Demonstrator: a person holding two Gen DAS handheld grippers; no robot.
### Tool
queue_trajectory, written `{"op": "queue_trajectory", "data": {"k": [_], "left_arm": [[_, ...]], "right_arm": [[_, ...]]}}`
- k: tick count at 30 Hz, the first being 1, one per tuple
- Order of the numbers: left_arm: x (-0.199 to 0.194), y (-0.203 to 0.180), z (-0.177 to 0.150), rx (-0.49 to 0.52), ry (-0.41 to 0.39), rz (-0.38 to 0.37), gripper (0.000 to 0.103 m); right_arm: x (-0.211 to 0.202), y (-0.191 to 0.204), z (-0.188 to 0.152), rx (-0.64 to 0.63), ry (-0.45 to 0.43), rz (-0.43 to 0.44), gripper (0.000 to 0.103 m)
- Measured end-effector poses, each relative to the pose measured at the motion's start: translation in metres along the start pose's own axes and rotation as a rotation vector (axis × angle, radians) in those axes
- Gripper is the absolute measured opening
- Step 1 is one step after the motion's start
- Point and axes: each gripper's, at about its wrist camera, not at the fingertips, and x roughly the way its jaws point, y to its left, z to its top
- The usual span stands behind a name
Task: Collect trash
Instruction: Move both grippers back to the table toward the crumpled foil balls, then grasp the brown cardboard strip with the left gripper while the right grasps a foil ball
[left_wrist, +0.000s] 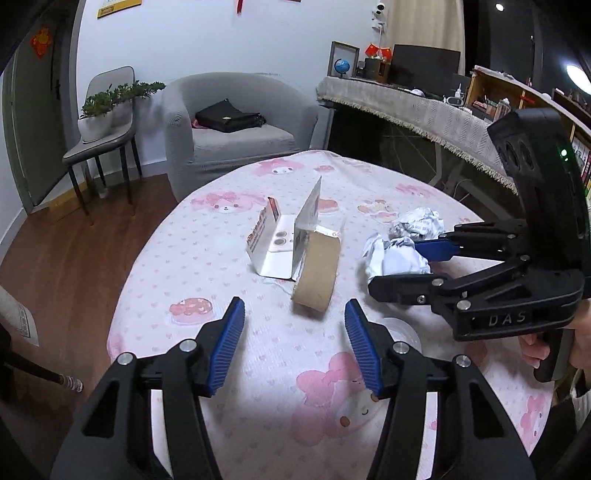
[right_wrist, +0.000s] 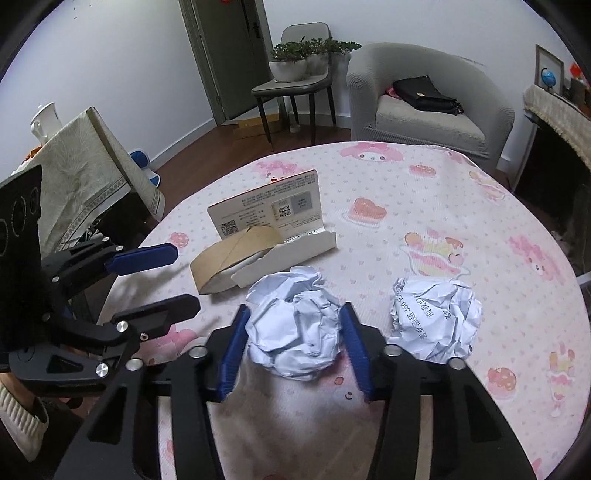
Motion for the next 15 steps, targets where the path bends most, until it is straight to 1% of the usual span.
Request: {"op": "queue_trajectory", "data": {"k": [2, 6, 9, 13, 15], "left_arm": [[-0.001, -0.002, 0.001, 0.003, -0.007, -0.01, 0.057], [0.001, -0.004, 0.002, 0.015, -0.004, 0.004, 0.056], [0.006, -0.004, 0.004, 0.013, 0.014, 0.008, 0.048], [0.012, -0.007, 0.007, 0.035, 0.025, -0.004, 0.046], [0.015, -0.011, 0.007, 0.053, 0.036, -0.001, 0.038]], "right_arm": [[-0.002, 0.0, 0.0, -0.008, -0.002, -0.003, 0.046], [-0.014, -0.005, 0.001, 0.004, -0.042, -0.017, 0.045], [-0.021, -0.011, 0.001, 0.017, -0.063, -0.009, 0.045], [-0.021, -0.016, -0.003, 0.016, -0.05, -0.01, 0.045], [-0.022, -0.018, -0.004, 0.017, -0.048, -0.012, 0.045]]}}
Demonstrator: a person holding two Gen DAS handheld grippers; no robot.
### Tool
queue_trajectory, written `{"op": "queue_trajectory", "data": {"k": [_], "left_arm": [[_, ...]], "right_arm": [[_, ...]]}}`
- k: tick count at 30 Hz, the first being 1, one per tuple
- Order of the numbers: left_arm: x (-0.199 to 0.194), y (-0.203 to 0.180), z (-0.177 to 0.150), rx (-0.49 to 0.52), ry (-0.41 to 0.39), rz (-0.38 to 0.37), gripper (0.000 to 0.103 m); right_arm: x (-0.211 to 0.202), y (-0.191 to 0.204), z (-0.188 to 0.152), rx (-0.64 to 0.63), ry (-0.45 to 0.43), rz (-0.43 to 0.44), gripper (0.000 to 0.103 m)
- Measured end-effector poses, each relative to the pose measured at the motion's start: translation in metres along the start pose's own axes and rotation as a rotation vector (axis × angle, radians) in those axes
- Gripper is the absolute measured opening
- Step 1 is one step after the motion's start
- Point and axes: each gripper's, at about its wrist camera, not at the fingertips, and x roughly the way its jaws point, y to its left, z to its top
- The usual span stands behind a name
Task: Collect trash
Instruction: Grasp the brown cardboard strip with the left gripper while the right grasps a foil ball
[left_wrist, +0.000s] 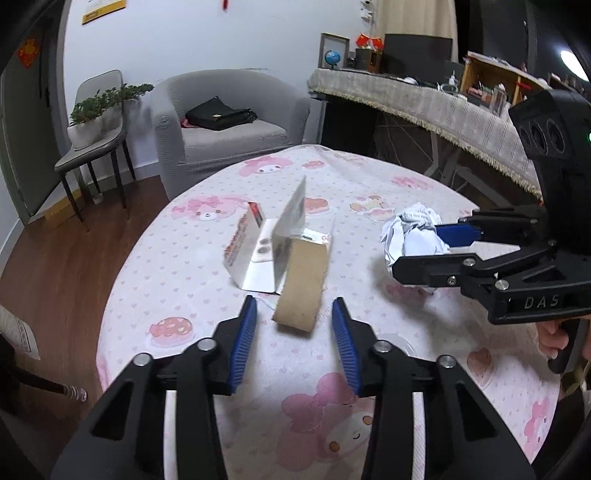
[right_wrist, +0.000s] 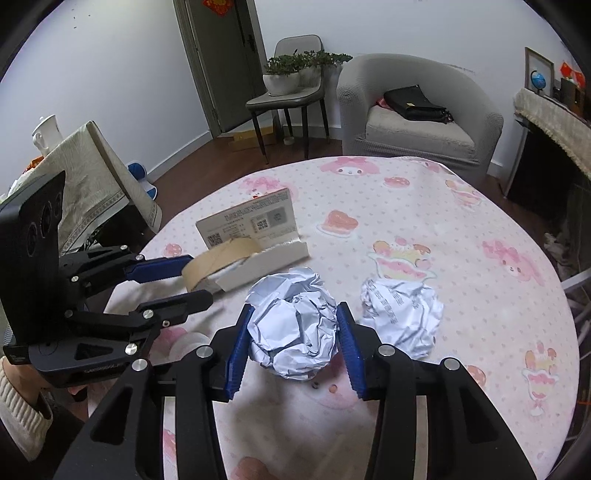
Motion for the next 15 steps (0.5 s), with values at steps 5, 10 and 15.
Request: {"op": "queue_trajectory", "data": {"k": [5, 10, 15], "left_arm": [[0.001, -0.003, -0.004, 0.024, 0.016, 0.012, 0.025], [-0.009, -0.001, -0.008, 0.02, 0.0, 0.021, 0.025], [-0.023, 0.0, -0.009, -0.003, -0.03, 0.021, 0.024]], "right_arm": [[-0.008, -0.001, 0.001, 0.009, -0.013, 0.0, 0.045], [-0.017, 0.005, 0.003, 0.006, -0.032, -0.002, 0.045], [-0.022, 0.015, 0.004, 0.004, -0.042, -0.001, 0.045]]}}
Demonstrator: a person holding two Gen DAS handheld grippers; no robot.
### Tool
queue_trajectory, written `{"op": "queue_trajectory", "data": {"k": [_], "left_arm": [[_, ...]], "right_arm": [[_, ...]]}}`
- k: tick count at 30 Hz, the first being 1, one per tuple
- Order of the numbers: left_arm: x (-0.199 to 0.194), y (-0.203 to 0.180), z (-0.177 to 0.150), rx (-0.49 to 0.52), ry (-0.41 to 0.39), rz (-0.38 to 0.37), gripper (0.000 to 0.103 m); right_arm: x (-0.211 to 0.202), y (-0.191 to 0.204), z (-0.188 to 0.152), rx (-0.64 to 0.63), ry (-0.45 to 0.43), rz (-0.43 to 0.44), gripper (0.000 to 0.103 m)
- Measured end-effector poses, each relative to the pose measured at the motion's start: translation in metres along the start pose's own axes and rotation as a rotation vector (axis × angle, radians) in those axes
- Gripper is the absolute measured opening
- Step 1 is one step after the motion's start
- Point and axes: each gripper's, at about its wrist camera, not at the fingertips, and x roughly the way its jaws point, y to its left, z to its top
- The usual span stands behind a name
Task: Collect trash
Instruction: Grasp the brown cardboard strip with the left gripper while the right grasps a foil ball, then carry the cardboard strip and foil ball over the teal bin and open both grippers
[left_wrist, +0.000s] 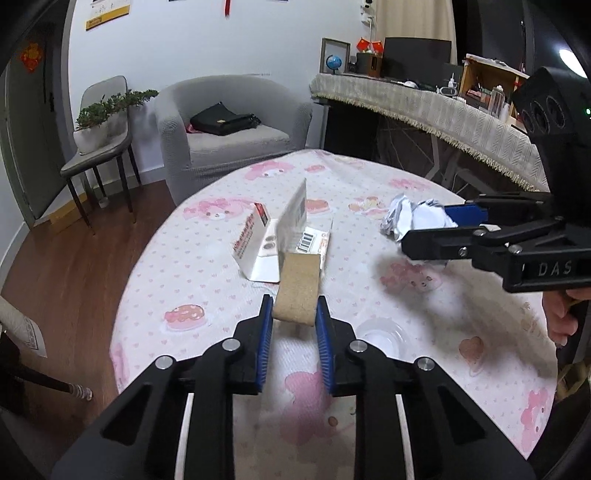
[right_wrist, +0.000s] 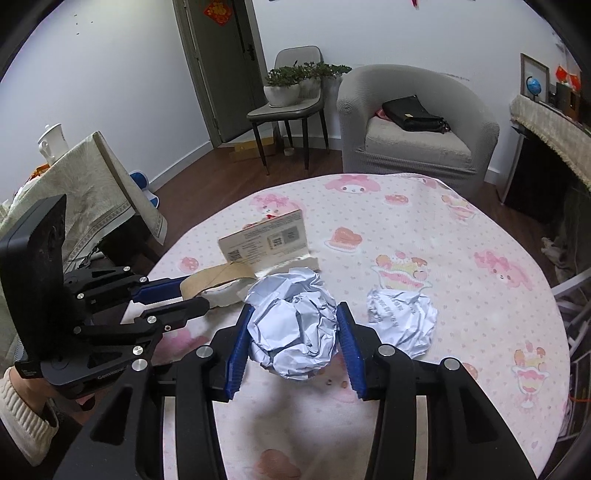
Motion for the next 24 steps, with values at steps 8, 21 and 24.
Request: {"op": "queue_trajectory", "data": {"k": [8, 21, 24], "left_arm": [[-0.03, -0.003, -0.016, -0.024, -0.027, 0.018, 0.024], [-0.084, -0.012, -0.051, -0.112, -0.054, 0.062, 0.024], [-0.093, -0.018, -0.062, -0.113, -0.048, 0.076, 0.024]], "right_arm": [[0.001, 0.025, -0.014, -0.014, 0.009, 0.006, 0.045], [-0.019, 0.064, -0.044, -0.012, -0.018, 0.046, 0.045], [-0.025, 0.074, -0.05, -0.014, -0.027, 0.056, 0.045]]}}
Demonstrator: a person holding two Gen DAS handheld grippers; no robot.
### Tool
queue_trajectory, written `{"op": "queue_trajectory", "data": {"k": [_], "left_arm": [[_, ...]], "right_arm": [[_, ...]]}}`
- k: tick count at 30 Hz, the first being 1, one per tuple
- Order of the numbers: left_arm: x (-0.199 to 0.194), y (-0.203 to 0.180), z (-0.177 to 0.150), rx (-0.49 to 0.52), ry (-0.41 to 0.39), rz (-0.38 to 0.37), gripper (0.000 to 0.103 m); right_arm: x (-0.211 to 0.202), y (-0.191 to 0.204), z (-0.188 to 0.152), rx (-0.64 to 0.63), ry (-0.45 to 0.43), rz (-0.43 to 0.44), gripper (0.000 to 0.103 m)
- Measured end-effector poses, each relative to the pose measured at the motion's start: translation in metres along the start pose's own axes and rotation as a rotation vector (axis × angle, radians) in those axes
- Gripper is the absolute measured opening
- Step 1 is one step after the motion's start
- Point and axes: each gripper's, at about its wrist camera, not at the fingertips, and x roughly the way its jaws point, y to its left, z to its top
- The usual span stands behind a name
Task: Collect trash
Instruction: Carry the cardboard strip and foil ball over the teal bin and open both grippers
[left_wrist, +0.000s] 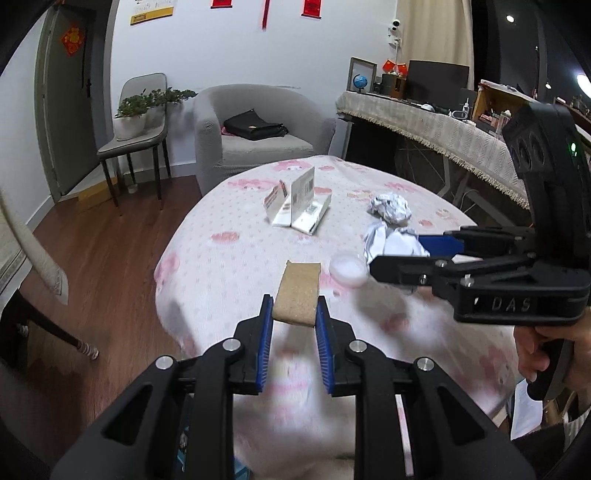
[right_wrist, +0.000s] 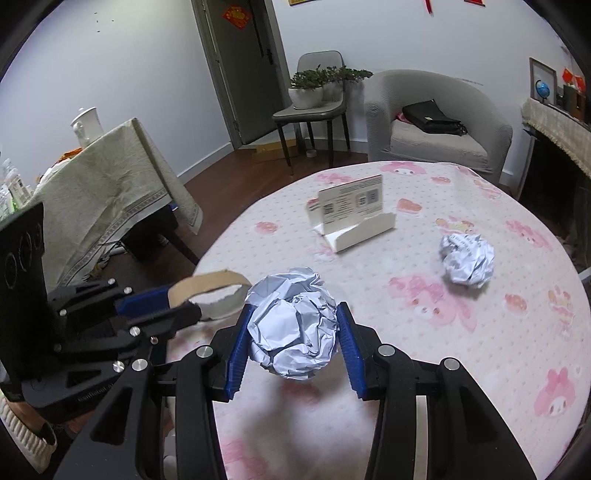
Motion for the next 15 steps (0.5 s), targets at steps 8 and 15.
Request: {"op": "queue_trajectory", "data": {"k": [8, 15], "left_arm": [[-0.022, 0.012, -0.027, -0.044, 0.008, 0.078, 0.024], [-0.039, 0.036, -0.052, -0.09, 0.012, 0.104, 0.024]], "right_arm": [[-0.003, 0.026, -0.013, -0.006, -0.001, 0.028, 0.045], [0.004, 0.057, -0.015, -0.034, 0.004, 0.057, 0.045]]}}
